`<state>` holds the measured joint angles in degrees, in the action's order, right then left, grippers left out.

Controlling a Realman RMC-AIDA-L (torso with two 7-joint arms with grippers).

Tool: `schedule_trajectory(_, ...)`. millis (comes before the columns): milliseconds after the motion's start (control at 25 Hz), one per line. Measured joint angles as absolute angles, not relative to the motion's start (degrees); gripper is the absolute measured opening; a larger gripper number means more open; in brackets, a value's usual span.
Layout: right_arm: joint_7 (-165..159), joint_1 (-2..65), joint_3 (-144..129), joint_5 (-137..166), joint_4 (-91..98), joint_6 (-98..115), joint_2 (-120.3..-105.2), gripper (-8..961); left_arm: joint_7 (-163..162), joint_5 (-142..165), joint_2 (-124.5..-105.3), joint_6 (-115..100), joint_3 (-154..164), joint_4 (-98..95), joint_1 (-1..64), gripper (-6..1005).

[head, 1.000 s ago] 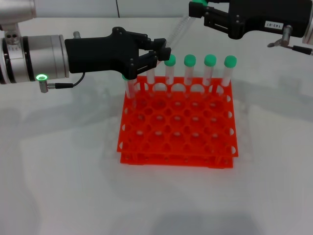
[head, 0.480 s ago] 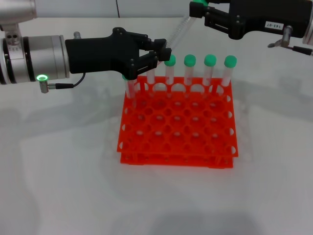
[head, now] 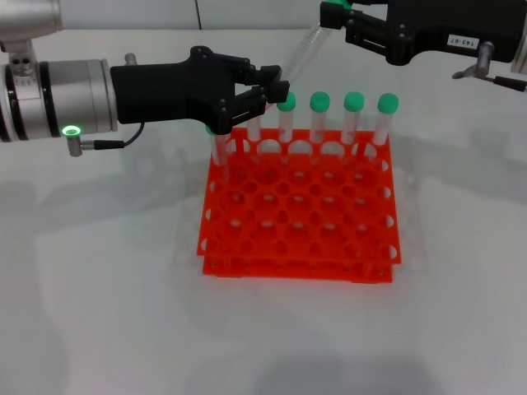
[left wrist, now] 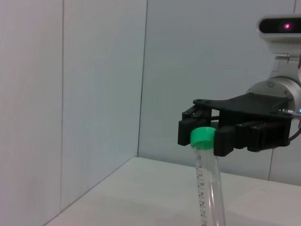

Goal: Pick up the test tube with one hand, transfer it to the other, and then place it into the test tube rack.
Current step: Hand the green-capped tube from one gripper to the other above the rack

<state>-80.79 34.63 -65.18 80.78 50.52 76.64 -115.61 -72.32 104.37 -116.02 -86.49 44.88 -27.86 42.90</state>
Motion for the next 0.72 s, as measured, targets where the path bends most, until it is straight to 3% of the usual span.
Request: schedule_trajectory(720, -80.73, 34.67, -65.28, 80.73, 50.53, 76.63, -115.57, 285, -72.34, 104.35, -116.10, -86.44, 44.99, -27.99, 42.54, 257)
